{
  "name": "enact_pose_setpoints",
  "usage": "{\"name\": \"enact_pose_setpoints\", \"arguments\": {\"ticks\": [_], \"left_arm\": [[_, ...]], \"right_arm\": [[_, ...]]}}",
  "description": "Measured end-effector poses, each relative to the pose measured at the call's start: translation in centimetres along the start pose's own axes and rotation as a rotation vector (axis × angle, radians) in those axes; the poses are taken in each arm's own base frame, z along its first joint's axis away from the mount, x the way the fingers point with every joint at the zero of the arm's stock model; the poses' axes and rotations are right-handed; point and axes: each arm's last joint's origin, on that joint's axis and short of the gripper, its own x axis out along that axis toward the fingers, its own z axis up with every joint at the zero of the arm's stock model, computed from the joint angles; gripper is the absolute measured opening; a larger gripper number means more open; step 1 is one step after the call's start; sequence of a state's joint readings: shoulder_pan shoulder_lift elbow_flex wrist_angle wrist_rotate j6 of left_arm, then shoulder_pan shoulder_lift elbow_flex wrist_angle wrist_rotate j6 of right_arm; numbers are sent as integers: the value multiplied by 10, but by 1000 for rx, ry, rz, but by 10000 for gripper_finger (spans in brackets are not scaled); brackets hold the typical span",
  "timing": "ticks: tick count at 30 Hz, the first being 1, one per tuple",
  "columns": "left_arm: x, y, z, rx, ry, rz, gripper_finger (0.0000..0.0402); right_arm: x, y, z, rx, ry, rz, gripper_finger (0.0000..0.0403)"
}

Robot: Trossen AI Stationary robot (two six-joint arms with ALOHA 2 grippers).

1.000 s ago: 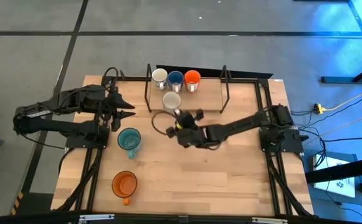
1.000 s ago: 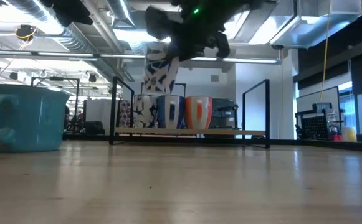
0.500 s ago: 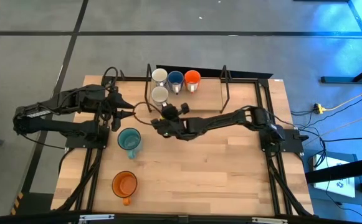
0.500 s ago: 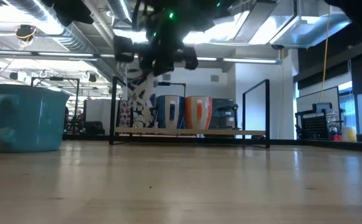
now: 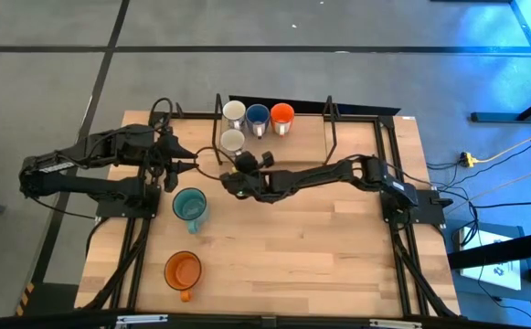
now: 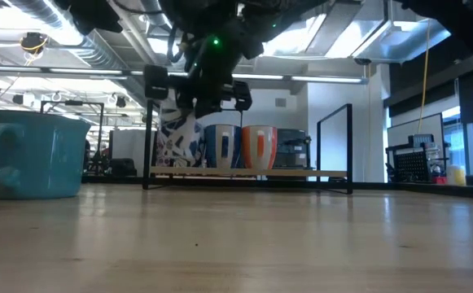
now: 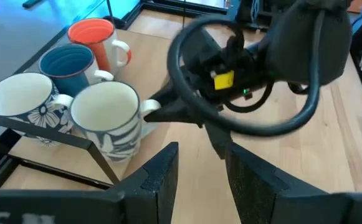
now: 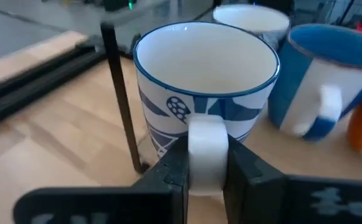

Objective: Place coffee mugs
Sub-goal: Put the white blue patterned mug on the shelf, then put the green mug on the shelf

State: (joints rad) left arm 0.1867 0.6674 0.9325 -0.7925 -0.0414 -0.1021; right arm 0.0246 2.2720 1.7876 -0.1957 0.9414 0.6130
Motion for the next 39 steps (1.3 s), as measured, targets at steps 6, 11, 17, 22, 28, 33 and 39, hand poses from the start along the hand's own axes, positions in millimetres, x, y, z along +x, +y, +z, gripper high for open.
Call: {"name": "enact_pose_setpoints", "arguments": {"ticks": [6, 11, 17, 22, 28, 33, 39], "left_arm": [[0, 0, 0, 0, 0, 0, 126], [0, 0, 0, 0, 0, 0, 126], [0, 0, 0, 0, 0, -1, 126], [0, 0, 0, 0, 0, -1, 126], [0, 0, 0, 0, 0, -2, 126], [0, 0, 0, 0, -1, 1, 126], [0, 0, 0, 0, -2, 4, 126]], "right_arm": [[9, -5, 2, 24, -3, -22, 41], [19, -10, 4, 40, 48, 32, 41], [21, -10, 3, 59, 50, 31, 48], [22, -9, 4, 73, 63, 61, 93], [23, -8, 5, 82, 74, 94, 146], [20, -8, 7, 70, 68, 85, 196], [2, -11, 29, 80, 88, 148, 227]]}}
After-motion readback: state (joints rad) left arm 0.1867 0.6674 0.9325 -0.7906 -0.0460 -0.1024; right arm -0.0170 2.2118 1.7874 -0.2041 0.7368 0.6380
